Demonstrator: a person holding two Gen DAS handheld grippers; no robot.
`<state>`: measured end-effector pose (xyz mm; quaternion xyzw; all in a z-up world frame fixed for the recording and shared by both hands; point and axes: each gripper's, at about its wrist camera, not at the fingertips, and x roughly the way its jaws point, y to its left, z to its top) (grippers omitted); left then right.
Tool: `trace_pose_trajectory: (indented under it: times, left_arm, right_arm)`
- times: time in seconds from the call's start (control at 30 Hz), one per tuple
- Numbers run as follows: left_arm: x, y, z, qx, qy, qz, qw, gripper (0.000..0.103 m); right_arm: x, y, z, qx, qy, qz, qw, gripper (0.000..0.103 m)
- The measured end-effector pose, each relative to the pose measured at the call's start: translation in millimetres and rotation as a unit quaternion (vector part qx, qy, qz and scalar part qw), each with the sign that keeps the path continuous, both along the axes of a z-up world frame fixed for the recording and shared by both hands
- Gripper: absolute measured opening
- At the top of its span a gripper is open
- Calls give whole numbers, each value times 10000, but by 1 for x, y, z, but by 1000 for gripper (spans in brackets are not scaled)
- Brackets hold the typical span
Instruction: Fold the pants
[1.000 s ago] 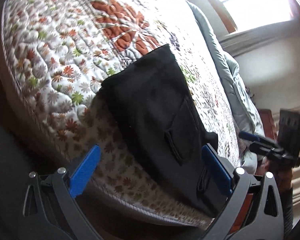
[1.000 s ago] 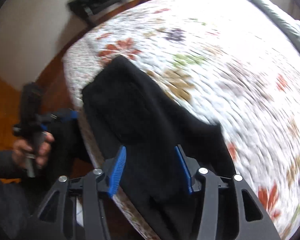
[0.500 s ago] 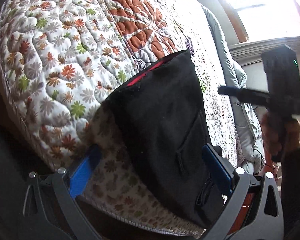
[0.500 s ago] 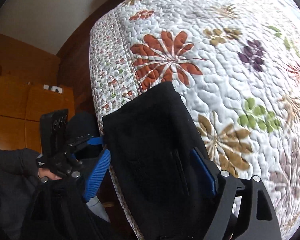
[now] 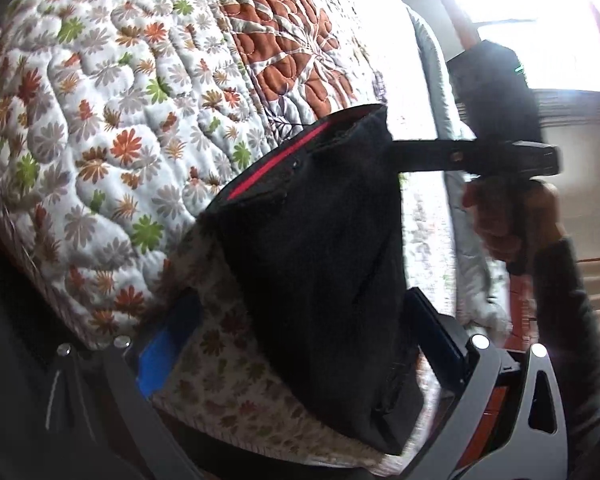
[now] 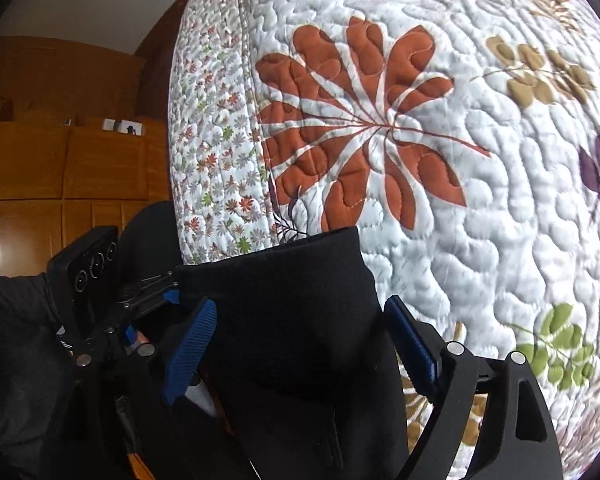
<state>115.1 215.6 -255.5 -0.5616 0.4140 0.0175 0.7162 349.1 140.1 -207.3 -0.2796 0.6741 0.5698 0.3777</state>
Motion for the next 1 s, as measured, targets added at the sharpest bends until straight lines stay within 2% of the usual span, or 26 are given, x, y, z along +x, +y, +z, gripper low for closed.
trace_pose_trajectory:
  times: [0.13,0.17,0.3,0.43,0.5,0.57,0.63,0.77,0.83,0.9,1.0]
  left_arm:
    - [-13,17,-12,-706,-203,311,9968,98]
    - [-13,17,-13,-744,-198,345,9964,98]
    - [-6,8,-7,-509,-204,274,9981,98]
    - [5,0,-2,-637,-409,59,9971,98]
    - [7,1,-6,-480,-378,67,9981,98]
    - [3,8,-13,-704,-399,152,9966,96]
    - [2,10,-15,-776,-413,157,9960,95]
    - [-5,7,-19,-690,-576,191,9958,95]
    - [-10,6,-20,-557,-562,217,9966,90]
    - [-15,4,-19,-352,-380,244,9984,67]
    - [-25,7,-21,-435,-252,345,9981,55]
  right_arm:
    - [1,4,-15,-154,77,66,9998,86]
    - [2,4,-18,-194,130,79,9997,86]
    - [1,5,-26,-231,283,165,9992,86]
    - [1,7,-32,-228,434,118,9987,86]
    - [0,6,-30,-150,460,133,9987,75]
    - [7,2,-31,-170,400,52,9990,59]
    - [13,-1,-31,-174,405,-40,9990,52]
    - [17,-3,-32,-158,421,-52,9990,51]
    - [20,-4,-33,-154,478,-64,9987,51]
    - [25,-5,-36,-176,539,-112,9983,51]
    - [27,-6,-39,-224,631,-125,9977,54]
